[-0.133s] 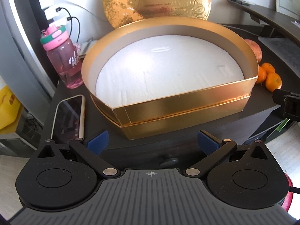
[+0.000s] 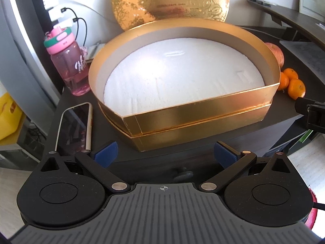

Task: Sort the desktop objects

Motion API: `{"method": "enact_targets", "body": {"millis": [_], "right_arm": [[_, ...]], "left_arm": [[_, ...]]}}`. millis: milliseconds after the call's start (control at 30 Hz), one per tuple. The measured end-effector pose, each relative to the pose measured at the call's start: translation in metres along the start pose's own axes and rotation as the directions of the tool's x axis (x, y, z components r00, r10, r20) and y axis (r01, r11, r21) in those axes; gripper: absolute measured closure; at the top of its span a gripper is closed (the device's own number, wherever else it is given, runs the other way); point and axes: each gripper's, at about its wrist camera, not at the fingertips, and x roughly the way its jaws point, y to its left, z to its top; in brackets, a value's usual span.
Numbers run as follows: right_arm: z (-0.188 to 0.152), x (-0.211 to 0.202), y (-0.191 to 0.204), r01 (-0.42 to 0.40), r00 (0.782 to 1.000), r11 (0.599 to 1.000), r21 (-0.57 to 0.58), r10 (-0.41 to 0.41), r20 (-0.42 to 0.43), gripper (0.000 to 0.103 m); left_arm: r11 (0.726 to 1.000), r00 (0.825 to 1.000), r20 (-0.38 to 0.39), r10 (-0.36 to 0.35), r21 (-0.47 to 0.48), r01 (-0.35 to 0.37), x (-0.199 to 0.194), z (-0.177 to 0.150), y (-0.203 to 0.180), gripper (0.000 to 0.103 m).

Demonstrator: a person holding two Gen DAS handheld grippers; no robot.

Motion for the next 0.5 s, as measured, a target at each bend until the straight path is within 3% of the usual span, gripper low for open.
{"method": "enact_targets", "body": {"millis": [500], "right_arm": [[0.004,0.001,0.006,0.005,1.0,1.0,-0.001,-0.005,-0.001,0.0]], "left_arm": [[1.0,1.0,-0.011,0.008,0.001,-0.008,0.002,0.002,0.003,0.0]]}}
